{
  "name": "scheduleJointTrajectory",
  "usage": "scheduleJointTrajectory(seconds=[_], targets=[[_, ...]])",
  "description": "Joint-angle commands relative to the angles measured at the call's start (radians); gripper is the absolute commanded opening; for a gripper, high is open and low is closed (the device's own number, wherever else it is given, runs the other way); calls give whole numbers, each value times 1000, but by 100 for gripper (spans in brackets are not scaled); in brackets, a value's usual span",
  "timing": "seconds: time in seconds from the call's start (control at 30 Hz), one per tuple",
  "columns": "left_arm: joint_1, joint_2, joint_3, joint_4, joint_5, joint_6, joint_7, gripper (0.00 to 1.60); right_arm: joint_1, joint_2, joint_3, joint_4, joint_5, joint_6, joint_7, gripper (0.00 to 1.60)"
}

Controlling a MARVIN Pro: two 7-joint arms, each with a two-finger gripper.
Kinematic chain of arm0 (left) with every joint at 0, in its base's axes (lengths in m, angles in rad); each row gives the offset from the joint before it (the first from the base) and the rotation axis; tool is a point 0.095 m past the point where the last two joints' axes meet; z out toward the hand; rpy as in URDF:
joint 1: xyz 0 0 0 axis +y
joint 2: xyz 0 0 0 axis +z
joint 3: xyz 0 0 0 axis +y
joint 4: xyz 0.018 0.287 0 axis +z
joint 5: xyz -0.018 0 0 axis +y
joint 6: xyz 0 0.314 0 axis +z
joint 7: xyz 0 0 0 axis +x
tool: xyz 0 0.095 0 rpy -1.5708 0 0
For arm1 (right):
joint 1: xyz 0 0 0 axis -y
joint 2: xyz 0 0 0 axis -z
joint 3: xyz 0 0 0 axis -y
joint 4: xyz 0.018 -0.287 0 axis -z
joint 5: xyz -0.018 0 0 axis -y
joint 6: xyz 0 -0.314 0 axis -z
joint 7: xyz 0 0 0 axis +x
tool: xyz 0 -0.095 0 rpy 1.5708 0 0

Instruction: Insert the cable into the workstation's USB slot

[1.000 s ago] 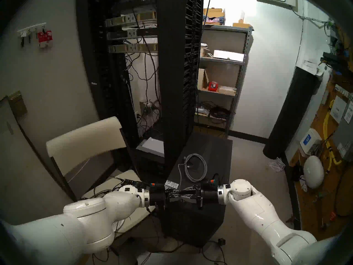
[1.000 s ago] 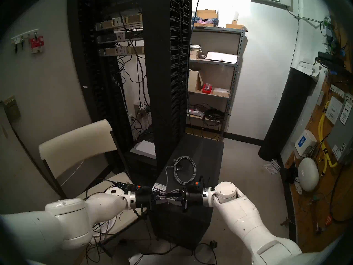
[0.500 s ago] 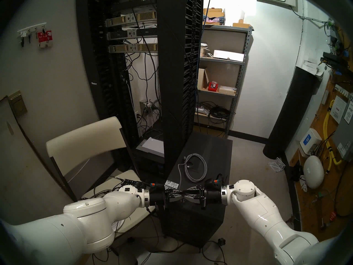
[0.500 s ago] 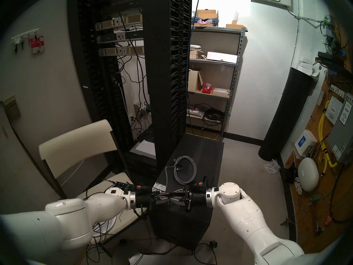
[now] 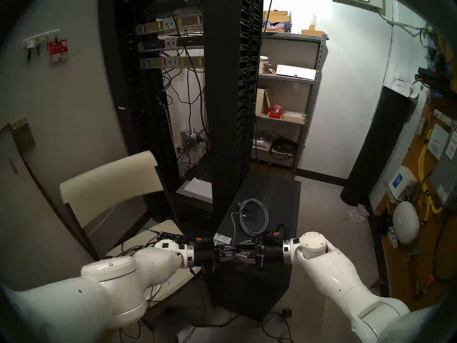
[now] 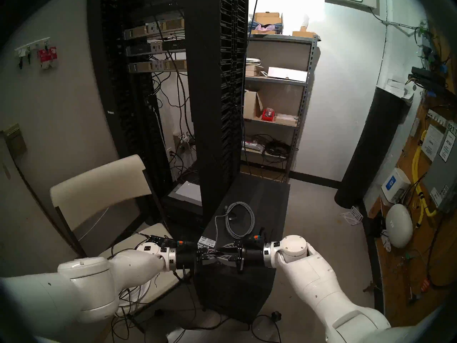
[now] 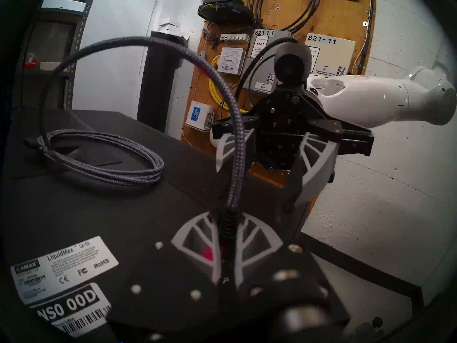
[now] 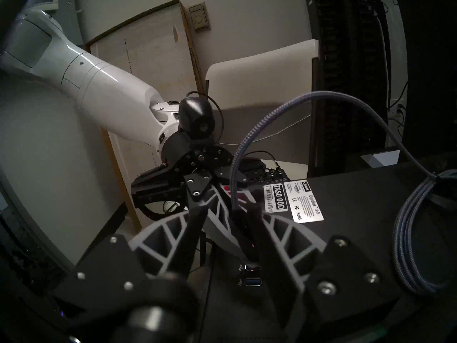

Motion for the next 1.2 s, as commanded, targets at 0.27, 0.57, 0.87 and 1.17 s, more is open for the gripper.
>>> scheduleJointTrajectory(seconds=[0.27, 0.57, 0.87, 1.17], targets=[[-7, 9, 5, -34, -1, -1, -46, 0, 42, -26, -11, 41, -6, -15, 4, 87], [-7, 14, 21, -47, 7, 3, -44, 0, 54, -36, -14, 60, -10, -25, 2, 81], [-3, 19, 27, -60, 3, 3, -43, 0, 58, -38, -12, 67, -13, -29, 2, 79], [0, 13, 31, -52, 1, 1, -35, 0, 58, -39, -10, 72, -13, -33, 3, 78]])
